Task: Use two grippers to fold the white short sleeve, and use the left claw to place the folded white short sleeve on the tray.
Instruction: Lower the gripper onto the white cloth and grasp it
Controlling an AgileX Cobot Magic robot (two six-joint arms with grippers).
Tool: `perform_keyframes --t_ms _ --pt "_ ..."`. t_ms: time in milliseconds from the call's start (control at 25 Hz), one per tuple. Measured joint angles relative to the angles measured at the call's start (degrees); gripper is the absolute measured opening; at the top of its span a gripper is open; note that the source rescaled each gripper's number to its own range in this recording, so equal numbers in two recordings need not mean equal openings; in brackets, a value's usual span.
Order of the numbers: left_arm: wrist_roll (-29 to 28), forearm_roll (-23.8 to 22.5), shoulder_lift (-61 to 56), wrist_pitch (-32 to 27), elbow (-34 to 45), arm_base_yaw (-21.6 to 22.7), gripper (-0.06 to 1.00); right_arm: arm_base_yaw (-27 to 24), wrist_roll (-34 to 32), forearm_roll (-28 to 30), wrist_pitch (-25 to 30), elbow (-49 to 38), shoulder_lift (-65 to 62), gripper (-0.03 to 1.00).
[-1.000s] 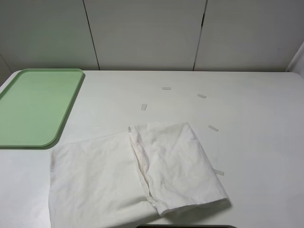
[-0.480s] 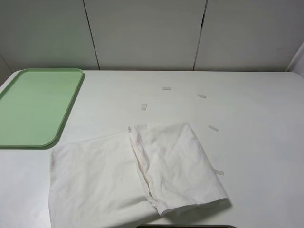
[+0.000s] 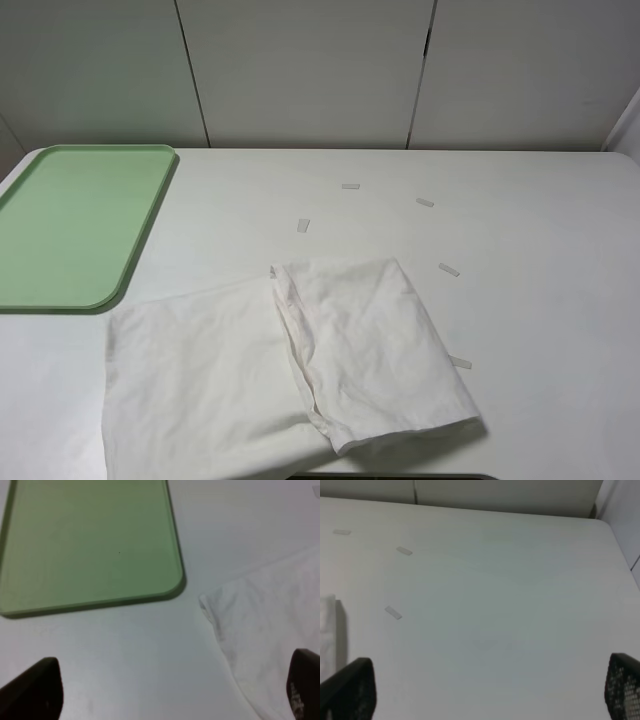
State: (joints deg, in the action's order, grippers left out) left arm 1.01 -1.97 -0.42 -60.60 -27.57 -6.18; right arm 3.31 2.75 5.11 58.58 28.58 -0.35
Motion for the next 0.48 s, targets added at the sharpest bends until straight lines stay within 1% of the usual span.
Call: perform_keyframes --t_ms 240,360,480 --pt "0.00 0.00 0.00 0.00 0.00 0.00 0.88 0.00 0.00 0.00 0.00 0.00 0.00 1.00" --pt "0.00 0.00 0.00 0.00 0.00 0.00 0.88 0.00 0.00 -1.38 0.00 0.00 0.00 1.00" --pt "0.00 0.00 0.00 0.00 0.00 0.00 0.88 0.00 0.00 -1.50 0.00 0.00 0.00 1.00"
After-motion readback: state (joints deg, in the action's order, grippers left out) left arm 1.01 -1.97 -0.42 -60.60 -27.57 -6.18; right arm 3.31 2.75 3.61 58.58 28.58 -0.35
